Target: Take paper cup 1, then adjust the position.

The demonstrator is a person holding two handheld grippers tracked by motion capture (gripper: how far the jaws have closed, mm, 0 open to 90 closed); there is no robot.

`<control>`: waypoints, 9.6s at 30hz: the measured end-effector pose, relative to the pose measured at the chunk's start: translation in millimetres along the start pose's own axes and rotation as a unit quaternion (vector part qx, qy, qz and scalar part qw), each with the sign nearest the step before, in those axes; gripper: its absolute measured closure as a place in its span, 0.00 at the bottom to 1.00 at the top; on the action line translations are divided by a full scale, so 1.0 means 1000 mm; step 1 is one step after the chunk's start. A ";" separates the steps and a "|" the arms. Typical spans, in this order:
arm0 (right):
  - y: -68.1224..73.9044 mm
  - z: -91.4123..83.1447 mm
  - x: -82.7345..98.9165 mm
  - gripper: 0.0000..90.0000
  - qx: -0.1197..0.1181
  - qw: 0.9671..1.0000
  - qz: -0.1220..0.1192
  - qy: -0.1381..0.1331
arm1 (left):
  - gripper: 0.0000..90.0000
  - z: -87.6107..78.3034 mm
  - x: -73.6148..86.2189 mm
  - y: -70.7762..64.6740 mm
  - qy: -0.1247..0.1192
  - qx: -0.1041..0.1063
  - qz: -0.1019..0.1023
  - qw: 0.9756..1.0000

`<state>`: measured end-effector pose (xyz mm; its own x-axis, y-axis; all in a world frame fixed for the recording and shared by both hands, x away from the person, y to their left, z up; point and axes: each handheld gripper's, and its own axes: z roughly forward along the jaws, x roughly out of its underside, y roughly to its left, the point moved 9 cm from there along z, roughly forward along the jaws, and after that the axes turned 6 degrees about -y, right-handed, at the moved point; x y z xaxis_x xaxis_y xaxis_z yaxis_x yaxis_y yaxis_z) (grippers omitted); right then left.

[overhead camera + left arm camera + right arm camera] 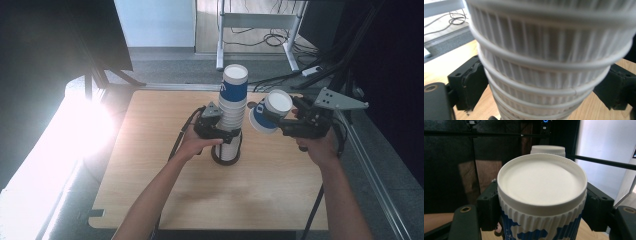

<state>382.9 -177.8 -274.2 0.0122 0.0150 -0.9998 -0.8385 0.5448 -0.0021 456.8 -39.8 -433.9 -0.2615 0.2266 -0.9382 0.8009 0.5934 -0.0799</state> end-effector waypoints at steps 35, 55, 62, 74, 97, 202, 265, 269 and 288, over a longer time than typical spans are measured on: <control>0.038 -0.008 0.112 0.31 -0.027 0.998 0.048 0.019 | 0.14 -0.068 0.040 -0.010 -0.030 -0.039 -0.005 0.999; 0.045 0.002 0.166 0.30 -0.018 0.996 0.079 0.045 | 0.14 -0.112 0.082 -0.035 -0.041 -0.036 -0.016 0.998; 0.051 0.011 0.173 0.30 -0.020 0.995 0.086 0.045 | 0.15 -0.122 0.085 -0.039 -0.057 -0.051 -0.006 0.997; 0.067 0.038 0.205 0.30 -0.025 0.993 0.089 0.079 | 0.15 -0.127 0.079 -0.060 -0.074 -0.021 0.000 0.997; 0.079 0.039 0.199 0.30 -0.024 0.995 0.076 0.064 | 0.12 -0.100 0.102 -0.075 -0.006 -0.009 0.020 1.000; 0.094 0.034 0.200 0.24 -0.043 0.987 0.122 0.097 | 0.23 -0.073 0.112 -0.100 0.034 -0.003 0.133 0.991; 0.078 0.039 0.195 0.22 -0.127 0.907 -0.028 0.400 | 0.23 -0.080 0.116 -0.067 0.166 -0.047 0.304 0.937; 0.082 0.043 0.198 0.21 -0.137 0.902 -0.024 0.408 | 0.23 -0.079 0.117 -0.070 0.171 -0.045 0.312 0.933; 0.086 0.053 0.212 0.28 -0.163 0.890 -0.010 0.425 | 0.23 -0.074 0.116 -0.078 0.179 -0.037 0.347 0.920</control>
<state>342.1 -83.6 -485.3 -0.2705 -0.7081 -0.6522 -0.9584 0.2624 0.1126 324.4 -2.8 -511.2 0.1287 0.8026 -0.5825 0.8066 0.2570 0.5324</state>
